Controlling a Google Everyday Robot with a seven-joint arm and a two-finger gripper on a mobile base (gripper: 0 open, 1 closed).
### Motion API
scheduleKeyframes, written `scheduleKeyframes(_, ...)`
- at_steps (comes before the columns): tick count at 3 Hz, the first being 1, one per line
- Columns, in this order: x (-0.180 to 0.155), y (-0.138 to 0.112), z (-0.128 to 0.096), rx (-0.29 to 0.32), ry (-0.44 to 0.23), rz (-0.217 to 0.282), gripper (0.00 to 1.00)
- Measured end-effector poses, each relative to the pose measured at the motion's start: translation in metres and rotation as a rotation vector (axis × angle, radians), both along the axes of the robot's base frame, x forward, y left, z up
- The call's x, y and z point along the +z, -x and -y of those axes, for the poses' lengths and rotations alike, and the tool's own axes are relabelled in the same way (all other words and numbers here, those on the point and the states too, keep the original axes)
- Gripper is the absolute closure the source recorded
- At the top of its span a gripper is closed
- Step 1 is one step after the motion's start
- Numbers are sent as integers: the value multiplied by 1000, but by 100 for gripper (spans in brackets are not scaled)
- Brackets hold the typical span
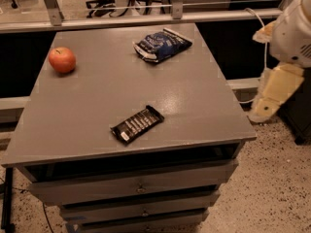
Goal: Pick blue chip bag
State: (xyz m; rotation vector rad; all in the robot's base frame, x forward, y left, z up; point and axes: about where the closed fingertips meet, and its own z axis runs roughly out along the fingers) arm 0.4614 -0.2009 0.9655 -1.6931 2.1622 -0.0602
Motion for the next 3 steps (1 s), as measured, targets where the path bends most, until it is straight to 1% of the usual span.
scheduleKeyframes(1,-29,-88,-64,57,-208,97,0)
scheduleKeyframes(2,-32,-152,-111,75,-355,189,0)
scheduleKeyframes(3,-32,-151,-111,76,-354,187,0)
